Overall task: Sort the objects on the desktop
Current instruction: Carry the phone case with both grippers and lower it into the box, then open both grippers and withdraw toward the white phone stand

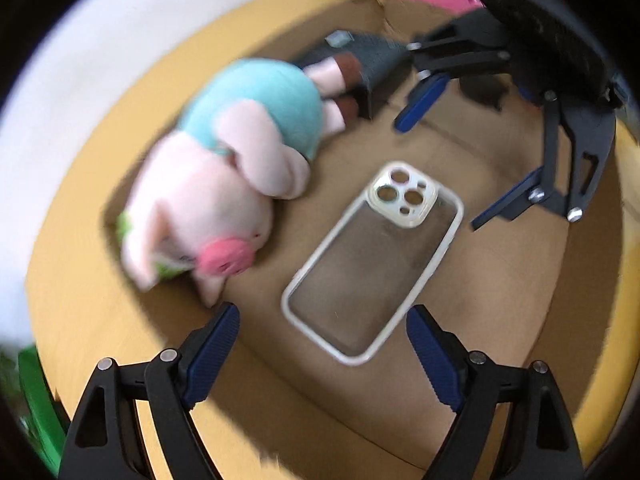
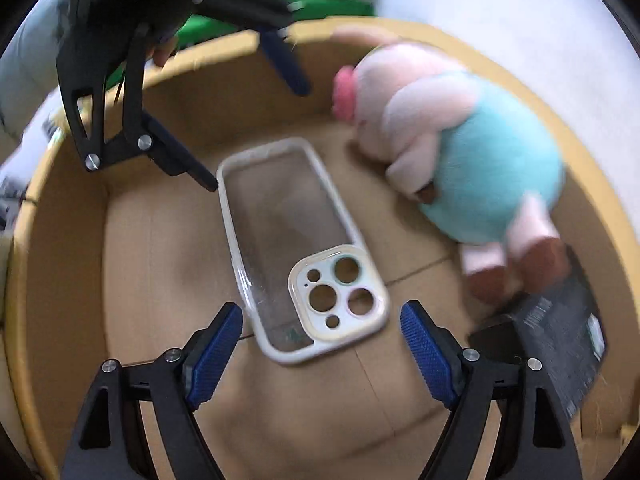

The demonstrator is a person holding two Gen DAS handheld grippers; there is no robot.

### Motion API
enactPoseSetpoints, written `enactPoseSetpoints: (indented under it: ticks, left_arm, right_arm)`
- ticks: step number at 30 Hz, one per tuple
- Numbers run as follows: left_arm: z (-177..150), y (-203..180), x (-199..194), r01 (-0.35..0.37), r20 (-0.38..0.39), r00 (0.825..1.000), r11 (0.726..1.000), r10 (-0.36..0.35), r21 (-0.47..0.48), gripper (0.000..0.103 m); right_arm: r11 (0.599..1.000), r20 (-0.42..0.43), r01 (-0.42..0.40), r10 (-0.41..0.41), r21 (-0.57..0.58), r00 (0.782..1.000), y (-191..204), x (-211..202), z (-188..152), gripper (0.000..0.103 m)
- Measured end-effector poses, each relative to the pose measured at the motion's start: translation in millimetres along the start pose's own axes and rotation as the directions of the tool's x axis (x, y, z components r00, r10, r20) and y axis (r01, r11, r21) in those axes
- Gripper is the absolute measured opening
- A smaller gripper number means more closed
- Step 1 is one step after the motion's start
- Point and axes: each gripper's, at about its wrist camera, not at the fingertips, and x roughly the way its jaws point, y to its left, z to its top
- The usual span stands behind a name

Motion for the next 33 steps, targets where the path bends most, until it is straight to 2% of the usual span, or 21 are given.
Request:
enactPoseSetpoints:
  ticks: [1, 3, 5, 7, 10, 12, 15, 17, 21, 26, 30, 33]
  left_arm:
    - [-4.1, -2.8, -13.5, -0.019, 0.038, 0.999, 0.999, 0.02, -0.026, 0.087]
    - [-12.3, -10.0, -42.8, -0.03, 0.123, 0.992, 0.996, 0.04, -0.082, 0.087]
    - [-23.3, -20.5, -78.2, -0.037, 0.22, 0.973, 0.985, 0.074, -0.168, 0.087]
    - [-30.6, -31.0, -106.9, -0.01, 0.298, 0.951, 0.968, 0.087, -0.25, 0.087]
    - [-34.2, -47.4, -139.2, 0.016, 0.385, 0.913, 0.932, 0.134, -0.363, 0.087]
    - [-33.8, -64.5, -151.6, 0.035, 0.434, 0.885, 0.906, 0.168, -0.422, 0.087]
    - [-37.8, -96.3, -156.6, 0.037, 0.484, 0.843, 0.872, 0.234, -0.487, 0.087]
    - [-38.0, -112.8, -164.3, 0.034, 0.48, 0.838, 0.855, 0.258, -0.518, 0.087]
    - [-40.1, -139.7, -165.8, 0.046, 0.484, 0.829, 0.829, 0.28, -0.558, 0.087]
    - [-44.0, -157.0, -160.0, 0.065, 0.478, 0.825, 0.79, 0.301, -0.609, 0.087]
    - [-51.5, -164.1, -154.7, 0.037, 0.442, 0.84, 0.779, 0.314, -0.626, 0.087]
    - [-59.4, -166.1, -154.1, 0.033, 0.435, 0.841, 0.772, 0.323, -0.635, 0.087]
  right_arm:
    - [0.999, 0.03, 0.004, -0.005, 0.032, 1.0, -0.7, -14.0, -1.2, 0.087]
    - [0.992, 0.1, 0.037, -0.049, 0.124, 0.994, -0.9, -50.4, -5.5, 0.099]
    - [0.963, 0.164, 0.089, -0.134, 0.255, 0.977, 5.1, -94.7, -14.8, 0.103]
    - [0.928, 0.198, 0.133, -0.211, 0.347, 0.957, 16.1, -124.6, -25.8, 0.103]
    - [0.853, 0.232, 0.207, -0.351, 0.479, 0.907, 30.5, -161.6, -40.1, 0.103]
    - [0.778, 0.23, 0.251, -0.449, 0.577, 0.864, 45.3, -175.6, -55.0, 0.103]
    - [0.677, 0.205, 0.287, -0.548, 0.678, 0.811, 69.3, -188.0, -81.1, 0.103]
    - [0.625, 0.17, 0.329, -0.603, 0.708, 0.779, 86.4, -192.9, -93.6, 0.103]
    - [0.588, 0.135, 0.378, -0.647, 0.715, 0.751, 113.8, -202.1, -105.5, 0.103]
    - [0.579, 0.122, 0.405, -0.665, 0.707, 0.737, 137.5, -207.3, -112.1, 0.103]
    - [0.579, 0.122, 0.414, -0.671, 0.702, 0.732, 151.9, -207.7, -115.5, 0.103]
    - [0.574, 0.123, 0.414, -0.676, 0.707, 0.727, 159.5, -209.1, -116.2, 0.103]
